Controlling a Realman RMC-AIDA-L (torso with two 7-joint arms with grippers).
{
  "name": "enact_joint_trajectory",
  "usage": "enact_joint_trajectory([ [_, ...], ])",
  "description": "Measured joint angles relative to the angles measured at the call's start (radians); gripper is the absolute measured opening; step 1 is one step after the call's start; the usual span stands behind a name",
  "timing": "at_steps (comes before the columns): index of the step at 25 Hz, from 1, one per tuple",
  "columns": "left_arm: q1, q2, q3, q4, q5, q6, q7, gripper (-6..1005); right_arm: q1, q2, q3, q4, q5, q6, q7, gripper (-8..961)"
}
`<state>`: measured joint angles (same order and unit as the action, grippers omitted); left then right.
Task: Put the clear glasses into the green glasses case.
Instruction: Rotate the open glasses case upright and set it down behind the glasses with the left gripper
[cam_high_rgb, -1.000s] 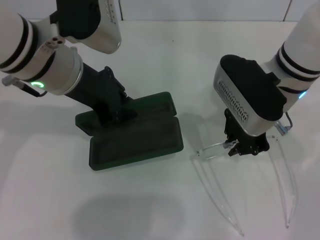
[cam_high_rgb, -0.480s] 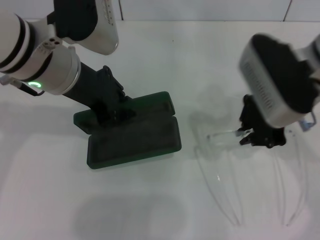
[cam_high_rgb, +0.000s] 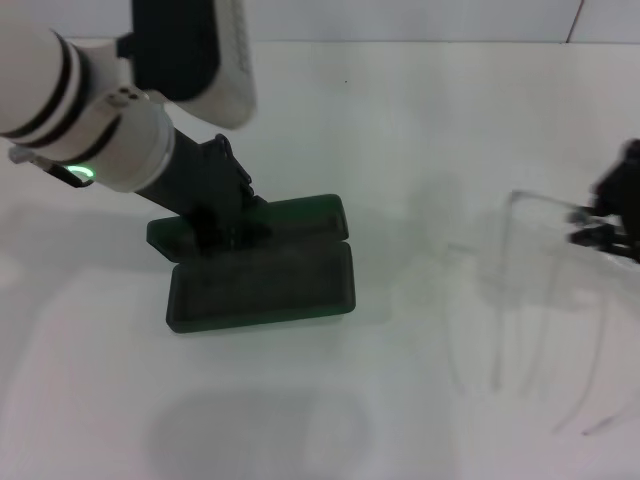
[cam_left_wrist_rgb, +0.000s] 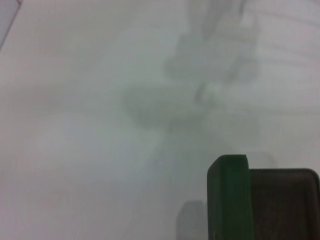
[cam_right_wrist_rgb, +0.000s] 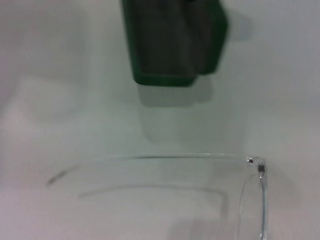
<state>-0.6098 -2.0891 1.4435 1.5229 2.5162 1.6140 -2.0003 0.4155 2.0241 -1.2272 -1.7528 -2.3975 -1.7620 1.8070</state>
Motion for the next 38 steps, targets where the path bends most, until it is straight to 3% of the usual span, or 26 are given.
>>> enact_joint_trajectory([
  [7,-0.039,-0.003,0.126,-0.014,0.033,-0.093,-0.029,210,-0.149,0.004,0.3,-0.083,0.101,-0.058,-0.003,115],
  [13,-0.067,-0.004,0.198,-0.043,0.032,-0.239,-0.058,211,-0.155,0.004,0.633,-0.05,0.201,-0.149,-0.055,116],
  [20,-0.134,-0.008,0.281,-0.125,0.027,-0.337,-0.176,211,-0.151,-0.001,0.915,0.023,0.227,-0.186,-0.14,116],
  [29,-0.179,-0.011,0.376,-0.227,0.03,-0.474,-0.26,211,-0.146,-0.006,1.076,0.058,0.226,-0.193,-0.181,115],
  [38,-0.226,-0.011,0.436,-0.272,0.031,-0.482,-0.273,211,-0.143,-0.01,1.088,0.094,0.221,-0.169,-0.19,115],
])
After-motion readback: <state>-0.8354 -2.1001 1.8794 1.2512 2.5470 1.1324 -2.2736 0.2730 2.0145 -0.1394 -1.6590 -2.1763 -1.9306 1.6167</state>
